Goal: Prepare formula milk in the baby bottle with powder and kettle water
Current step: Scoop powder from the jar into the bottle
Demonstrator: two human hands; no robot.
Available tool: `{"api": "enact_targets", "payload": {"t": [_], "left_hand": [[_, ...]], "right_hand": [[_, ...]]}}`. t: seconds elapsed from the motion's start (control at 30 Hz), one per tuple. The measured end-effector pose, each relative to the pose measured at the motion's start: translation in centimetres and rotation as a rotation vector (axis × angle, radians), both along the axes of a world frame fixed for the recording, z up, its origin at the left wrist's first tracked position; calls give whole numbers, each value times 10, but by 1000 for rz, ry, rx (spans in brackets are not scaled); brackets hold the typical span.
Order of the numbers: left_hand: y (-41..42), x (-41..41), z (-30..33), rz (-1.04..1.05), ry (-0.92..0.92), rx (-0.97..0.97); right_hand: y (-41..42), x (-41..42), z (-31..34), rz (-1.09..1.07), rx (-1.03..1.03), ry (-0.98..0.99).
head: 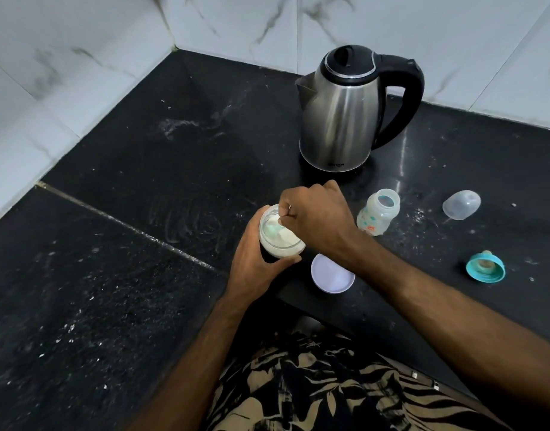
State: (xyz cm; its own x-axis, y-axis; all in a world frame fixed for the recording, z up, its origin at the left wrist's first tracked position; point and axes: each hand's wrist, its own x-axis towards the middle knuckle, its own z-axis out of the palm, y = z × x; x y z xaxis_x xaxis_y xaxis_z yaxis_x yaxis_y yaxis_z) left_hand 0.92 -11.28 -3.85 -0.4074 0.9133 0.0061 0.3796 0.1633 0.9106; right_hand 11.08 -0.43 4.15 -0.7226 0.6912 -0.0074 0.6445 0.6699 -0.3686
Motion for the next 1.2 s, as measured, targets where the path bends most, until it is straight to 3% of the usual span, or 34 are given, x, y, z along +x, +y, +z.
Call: {"api": "enact_targets", "payload": {"t": [0.3, 0.53, 0.93, 1.2], "left_hand": [[3, 2, 0, 0, -28, -45], [2, 2, 2, 14, -26, -67], [3, -2, 7, -16, 2, 15], [6, -6, 0, -13, 27, 20]], "right_hand": [[-6, -9, -12, 89, 111, -120], [-5, -11, -13, 130, 75, -173], [17, 15, -2, -105, -379, 196], [32, 24, -6, -136, -454, 350]]}}
